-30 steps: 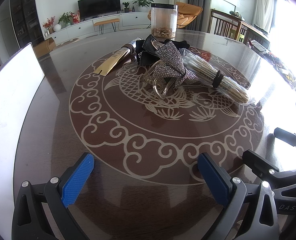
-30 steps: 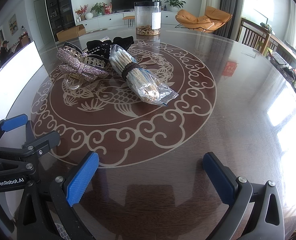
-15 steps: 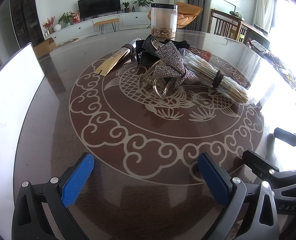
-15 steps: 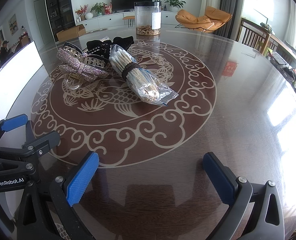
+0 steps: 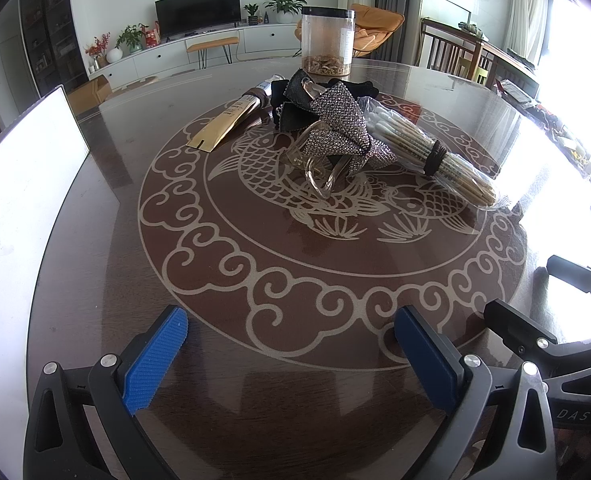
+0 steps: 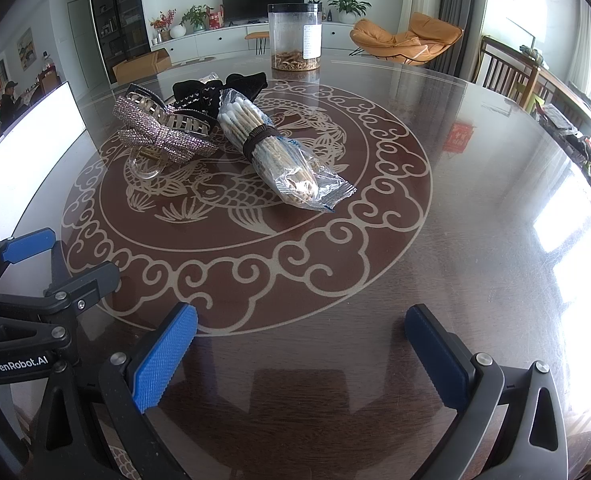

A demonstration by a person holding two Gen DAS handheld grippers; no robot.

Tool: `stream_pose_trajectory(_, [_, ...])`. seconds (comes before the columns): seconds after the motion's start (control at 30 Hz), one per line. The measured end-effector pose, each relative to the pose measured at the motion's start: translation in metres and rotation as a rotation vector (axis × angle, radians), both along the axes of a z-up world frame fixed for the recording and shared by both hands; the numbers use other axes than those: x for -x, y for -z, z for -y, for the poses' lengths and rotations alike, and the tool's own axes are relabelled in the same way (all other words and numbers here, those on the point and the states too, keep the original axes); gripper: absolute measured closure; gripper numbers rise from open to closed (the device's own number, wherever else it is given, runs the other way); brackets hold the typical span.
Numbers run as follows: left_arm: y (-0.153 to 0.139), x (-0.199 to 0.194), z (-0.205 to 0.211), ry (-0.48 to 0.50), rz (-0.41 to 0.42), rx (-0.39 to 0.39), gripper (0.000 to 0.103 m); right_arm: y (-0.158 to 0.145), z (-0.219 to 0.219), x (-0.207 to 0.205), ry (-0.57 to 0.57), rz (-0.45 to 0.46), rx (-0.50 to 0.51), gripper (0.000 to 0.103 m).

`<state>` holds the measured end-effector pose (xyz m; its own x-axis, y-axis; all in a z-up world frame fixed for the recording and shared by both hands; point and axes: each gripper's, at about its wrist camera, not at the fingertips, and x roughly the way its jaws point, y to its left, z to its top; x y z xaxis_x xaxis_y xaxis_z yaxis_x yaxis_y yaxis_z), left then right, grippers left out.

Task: Organize objects
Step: 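Move the left tool onto the rhinestone bow and close on it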

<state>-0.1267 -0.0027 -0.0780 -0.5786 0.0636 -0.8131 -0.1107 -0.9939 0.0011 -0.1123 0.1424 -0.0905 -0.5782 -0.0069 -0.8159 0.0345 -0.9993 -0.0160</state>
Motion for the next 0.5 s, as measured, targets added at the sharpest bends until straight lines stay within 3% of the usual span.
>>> stream_pose_trajectory(0.33, [0.000, 0.000, 0.000, -0.001, 0.000, -0.001, 0.000, -0.003, -0.001, -0.001, -0.007, 0.000, 0.004, 0.000])
stream_pose_trajectory(0.43, [-0.002, 0.004, 0.003, -0.018, 0.081, 0.007, 0.000, -0.003, -0.002, -0.001, -0.007, -0.001, 0.005, 0.000])
stream_pose_trajectory(0.5, [-0.007, 0.013, 0.004, 0.005, 0.111, -0.037, 0.000, -0.003, -0.002, -0.001, -0.007, -0.001, 0.005, 0.000])
